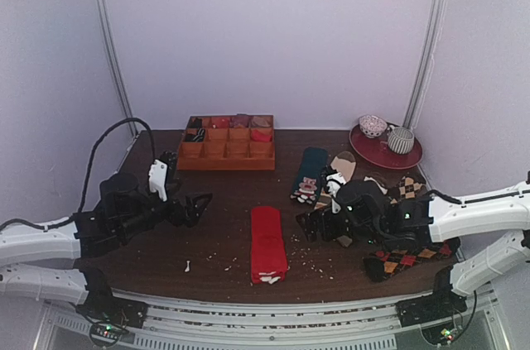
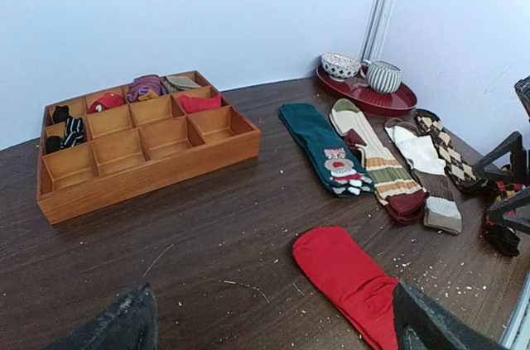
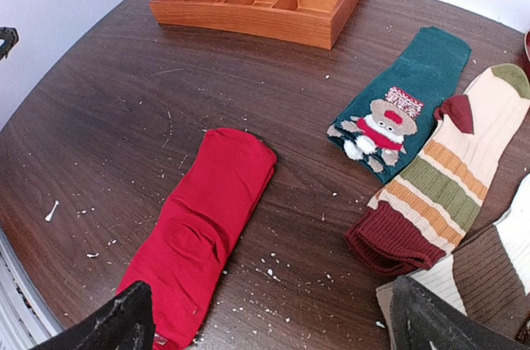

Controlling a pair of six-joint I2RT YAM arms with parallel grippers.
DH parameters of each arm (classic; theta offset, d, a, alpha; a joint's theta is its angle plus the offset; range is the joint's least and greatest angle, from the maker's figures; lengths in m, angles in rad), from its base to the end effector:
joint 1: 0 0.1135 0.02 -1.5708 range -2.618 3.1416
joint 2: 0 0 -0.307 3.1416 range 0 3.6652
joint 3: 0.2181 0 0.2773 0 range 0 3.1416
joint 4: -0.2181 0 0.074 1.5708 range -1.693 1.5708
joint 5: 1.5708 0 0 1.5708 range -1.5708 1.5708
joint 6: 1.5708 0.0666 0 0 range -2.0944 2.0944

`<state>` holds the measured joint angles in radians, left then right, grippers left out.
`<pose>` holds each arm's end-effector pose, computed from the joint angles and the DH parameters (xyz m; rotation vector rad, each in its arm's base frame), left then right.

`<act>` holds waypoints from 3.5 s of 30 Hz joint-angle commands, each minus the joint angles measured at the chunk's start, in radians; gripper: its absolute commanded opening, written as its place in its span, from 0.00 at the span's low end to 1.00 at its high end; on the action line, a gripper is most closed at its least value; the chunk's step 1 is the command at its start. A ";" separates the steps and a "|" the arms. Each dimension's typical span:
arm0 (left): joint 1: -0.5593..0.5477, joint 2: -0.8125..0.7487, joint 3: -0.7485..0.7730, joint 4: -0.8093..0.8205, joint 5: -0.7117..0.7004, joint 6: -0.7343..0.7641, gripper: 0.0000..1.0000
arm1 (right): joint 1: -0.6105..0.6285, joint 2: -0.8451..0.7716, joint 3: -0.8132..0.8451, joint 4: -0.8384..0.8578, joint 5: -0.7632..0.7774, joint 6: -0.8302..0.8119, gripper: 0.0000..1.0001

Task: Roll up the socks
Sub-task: Pick up the sock from the center of the board, then roll the sock at the center of the board.

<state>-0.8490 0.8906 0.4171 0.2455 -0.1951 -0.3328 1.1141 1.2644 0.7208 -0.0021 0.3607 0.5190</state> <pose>0.1623 -0.1648 0.2506 0.3312 1.8149 -0.6647 0.1563 0.2649 0.2468 -0.4146 2.0959 0.6062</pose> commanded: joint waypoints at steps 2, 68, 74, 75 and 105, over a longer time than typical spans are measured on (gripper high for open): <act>0.003 0.029 0.017 0.081 0.075 0.070 0.98 | -0.001 0.023 0.038 -0.070 0.014 -0.118 1.00; -0.125 0.250 -0.135 0.262 0.325 0.132 0.97 | -0.080 0.558 0.060 0.274 -1.010 -0.467 0.05; -0.125 0.277 -0.164 0.360 0.439 0.150 0.97 | -0.188 0.641 0.067 0.393 -1.316 -0.121 0.00; -0.125 0.290 -0.161 0.371 0.457 0.155 0.97 | -0.196 0.659 0.068 0.418 -1.341 -0.071 0.00; -0.151 0.859 0.055 0.624 0.808 0.330 0.71 | -0.260 0.759 0.092 0.422 -1.345 0.138 0.00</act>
<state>-0.9939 1.7039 0.4362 0.8295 0.5629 -0.0368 0.8669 1.9903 0.8101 0.4774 -1.0092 0.6758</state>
